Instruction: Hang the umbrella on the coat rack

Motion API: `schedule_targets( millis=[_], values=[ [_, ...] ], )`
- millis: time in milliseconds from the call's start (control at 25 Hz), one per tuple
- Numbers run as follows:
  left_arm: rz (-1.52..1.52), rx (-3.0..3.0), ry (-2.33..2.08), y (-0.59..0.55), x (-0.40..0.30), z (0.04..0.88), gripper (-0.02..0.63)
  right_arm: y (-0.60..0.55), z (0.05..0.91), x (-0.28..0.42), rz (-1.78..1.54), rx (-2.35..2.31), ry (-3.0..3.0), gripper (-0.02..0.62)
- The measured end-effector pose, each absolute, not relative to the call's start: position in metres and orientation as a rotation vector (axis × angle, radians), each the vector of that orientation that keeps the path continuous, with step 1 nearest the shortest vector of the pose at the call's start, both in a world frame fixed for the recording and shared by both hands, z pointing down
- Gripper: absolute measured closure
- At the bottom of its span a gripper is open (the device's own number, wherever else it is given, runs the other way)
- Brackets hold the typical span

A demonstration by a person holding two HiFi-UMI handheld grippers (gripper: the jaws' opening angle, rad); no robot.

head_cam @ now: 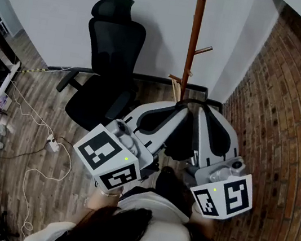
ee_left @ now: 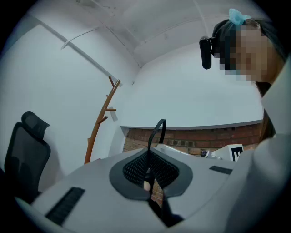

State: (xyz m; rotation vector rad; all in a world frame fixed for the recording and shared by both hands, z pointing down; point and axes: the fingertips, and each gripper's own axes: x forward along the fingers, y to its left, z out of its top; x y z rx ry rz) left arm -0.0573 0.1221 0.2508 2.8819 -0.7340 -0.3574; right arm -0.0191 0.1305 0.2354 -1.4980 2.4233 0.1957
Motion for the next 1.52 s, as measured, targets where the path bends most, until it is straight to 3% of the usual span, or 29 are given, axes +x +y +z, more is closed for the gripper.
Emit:
schedule_targets(
  millis=[1520],
  values=[
    [-0.359,2.891,-0.745,0.047,0.0,0.245,0.595,0.053,0.231,0.038,0.143,-1.414,2.423,0.56]
  ],
)
